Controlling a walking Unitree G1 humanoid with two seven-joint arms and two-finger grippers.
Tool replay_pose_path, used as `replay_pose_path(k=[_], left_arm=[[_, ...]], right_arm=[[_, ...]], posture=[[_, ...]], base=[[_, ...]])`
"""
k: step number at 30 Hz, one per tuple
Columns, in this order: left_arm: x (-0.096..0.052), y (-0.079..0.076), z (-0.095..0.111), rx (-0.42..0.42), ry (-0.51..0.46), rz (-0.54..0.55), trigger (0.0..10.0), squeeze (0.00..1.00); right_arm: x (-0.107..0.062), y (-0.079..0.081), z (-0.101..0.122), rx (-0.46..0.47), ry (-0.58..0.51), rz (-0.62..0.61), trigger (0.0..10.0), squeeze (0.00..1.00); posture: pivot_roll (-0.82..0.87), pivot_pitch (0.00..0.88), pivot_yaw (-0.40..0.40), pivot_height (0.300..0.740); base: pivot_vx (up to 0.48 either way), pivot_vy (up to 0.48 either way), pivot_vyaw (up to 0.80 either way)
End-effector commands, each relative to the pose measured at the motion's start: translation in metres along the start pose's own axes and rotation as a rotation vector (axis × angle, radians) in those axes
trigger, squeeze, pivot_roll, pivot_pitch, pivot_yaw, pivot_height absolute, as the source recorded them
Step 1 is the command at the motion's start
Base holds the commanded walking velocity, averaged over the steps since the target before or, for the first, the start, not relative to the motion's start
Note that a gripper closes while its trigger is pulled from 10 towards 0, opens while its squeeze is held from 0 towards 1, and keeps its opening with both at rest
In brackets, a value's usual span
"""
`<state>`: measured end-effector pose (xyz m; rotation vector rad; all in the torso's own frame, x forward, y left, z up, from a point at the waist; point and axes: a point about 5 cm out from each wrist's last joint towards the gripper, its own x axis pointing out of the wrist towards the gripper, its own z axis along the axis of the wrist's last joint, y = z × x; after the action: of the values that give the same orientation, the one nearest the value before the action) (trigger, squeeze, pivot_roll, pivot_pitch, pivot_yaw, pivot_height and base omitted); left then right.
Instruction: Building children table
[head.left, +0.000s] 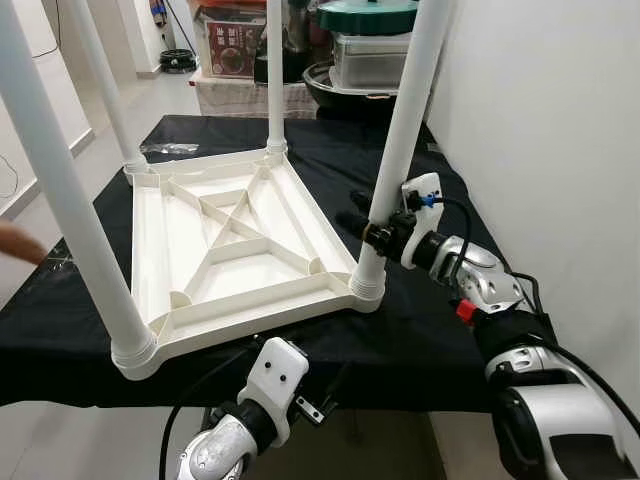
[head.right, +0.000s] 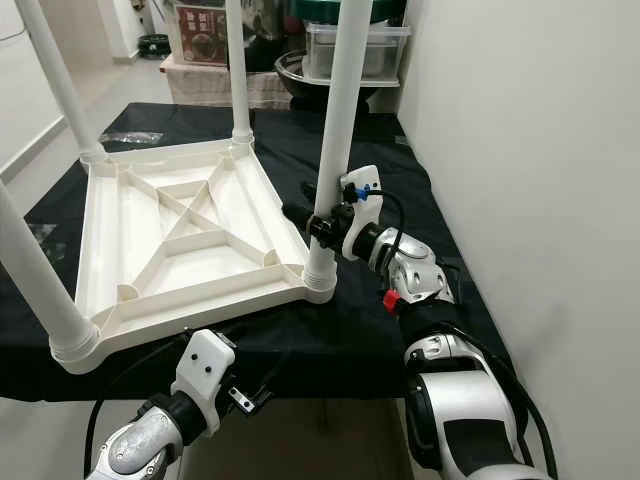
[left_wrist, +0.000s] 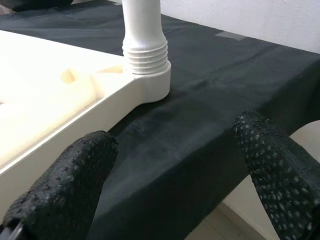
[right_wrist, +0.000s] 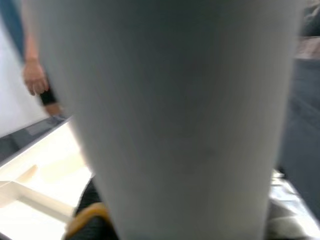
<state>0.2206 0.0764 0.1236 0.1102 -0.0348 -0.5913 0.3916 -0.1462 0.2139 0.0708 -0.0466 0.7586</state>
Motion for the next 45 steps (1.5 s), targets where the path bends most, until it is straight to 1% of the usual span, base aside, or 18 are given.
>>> replay_pose_path(k=[1,6,8,11,12,14,15,17,21,25,26,28,29,31,32,39,40,45], left_arm=[[0.0,-0.001,-0.001,0.0,0.002,0.001,10.0,0.0],[0.001,-0.001,-0.001,0.001,0.006,0.0,10.0,0.0],[0.002,0.0,-0.001,0.001,0.004,0.0,10.0,0.0],[0.002,0.0,-0.001,0.001,0.004,0.0,10.0,0.0],[0.002,0.0,0.0,0.002,0.003,-0.001,10.0,0.0],[0.004,-0.001,0.0,0.005,0.001,-0.004,10.0,0.0],[0.004,-0.001,0.0,0.005,0.001,-0.004,10.0,0.0],[0.005,-0.001,0.0,0.006,0.002,-0.006,10.0,0.0],[0.006,-0.002,0.0,0.005,0.002,-0.007,10.0,0.0],[0.007,-0.002,0.0,0.002,0.004,-0.006,10.0,0.0],[0.008,-0.003,0.0,-0.003,0.004,-0.003,10.0,0.0],[0.008,-0.003,0.0,-0.006,0.004,-0.001,10.0,0.0],[0.008,-0.004,0.001,-0.01,0.002,0.001,10.0,0.0],[0.008,-0.003,0.0,-0.015,0.003,0.007,10.0,0.0],[0.008,-0.003,0.0,-0.017,0.007,0.008,10.0,0.0],[0.01,-0.003,-0.003,-0.037,0.018,0.003,10.0,0.0],[0.012,-0.003,-0.004,-0.06,0.02,-0.002,10.0,0.0],[0.017,0.001,-0.006,-0.117,0.019,0.011,10.0,0.0]], right_arm=[[0.008,0.005,0.0,0.005,0.003,-0.01,0.0,0.0],[0.013,0.002,-0.002,-0.039,0.021,-0.149,0.0,0.0],[0.016,-0.001,-0.004,-0.07,0.04,-0.307,0.0,0.0],[0.016,-0.001,-0.004,-0.07,0.04,-0.307,0.0,0.0],[0.017,-0.002,-0.005,-0.076,0.048,-0.37,0.0,0.0],[0.016,-0.007,-0.009,-0.077,0.087,-0.636,0.0,0.0],[0.016,-0.007,-0.009,-0.077,0.087,-0.636,0.0,0.0],[0.017,-0.004,-0.011,-0.07,0.092,-0.824,0.0,0.0],[0.019,-0.001,-0.011,-0.069,0.096,-0.868,0.0,0.0],[0.027,0.015,-0.011,-0.034,0.072,-1.005,0.0,0.0],[0.032,0.022,-0.012,-0.018,0.061,-0.999,0.7,0.0],[0.035,0.026,-0.012,-0.011,0.055,-0.991,0.7,0.0],[0.04,0.031,-0.01,-0.007,0.028,-0.959,10.0,0.0],[0.042,0.035,-0.008,-0.002,-0.008,-0.952,10.0,0.0],[0.044,0.038,-0.006,0.021,-0.043,-0.923,10.0,1.0],[0.041,0.04,-0.003,-0.011,-0.081,-0.93,10.0,1.0],[0.038,0.04,-0.002,-0.038,-0.1,-0.889,10.0,0.0],[0.028,0.034,-0.005,-0.046,-0.124,-0.768,10.0,0.0]], posture=[[0.07,0.067,-0.068,0.74],[0.07,0.066,-0.066,0.74],[0.06,0.067,-0.063,0.74],[0.06,0.067,-0.063,0.74],[0.06,0.067,-0.063,0.74],[0.06,0.067,-0.066,0.74],[0.06,0.067,-0.066,0.74],[0.06,0.066,-0.067,0.74],[0.06,0.066,-0.067,0.74],[0.06,0.06,-0.073,0.74],[0.07,0.057,-0.077,0.74],[0.07,0.057,-0.077,0.74],[0.07,0.057,-0.073,0.74],[0.07,0.056,-0.07,0.74],[0.07,0.055,-0.069,0.74],[0.08,0.051,-0.064,0.74],[0.08,0.048,-0.058,0.74],[0.08,0.046,-0.047,0.74]], base=[[0.0,0.0,0.0],[0.0,0.0,0.0],[0.0,0.0,0.0],[0.0,0.0,0.0],[0.0,0.0,0.0],[0.0,0.0,0.0],[0.0,0.0,0.0],[0.0,0.0,0.0],[0.0,0.0,0.0],[0.0,0.0,0.0],[0.0,0.0,0.0],[0.0,0.0,0.0],[0.0,0.0,0.0],[0.0,0.0,0.0],[0.0,0.0,0.0],[0.0,0.0,0.0],[0.0,0.0,0.0],[0.0,0.0,0.0]])
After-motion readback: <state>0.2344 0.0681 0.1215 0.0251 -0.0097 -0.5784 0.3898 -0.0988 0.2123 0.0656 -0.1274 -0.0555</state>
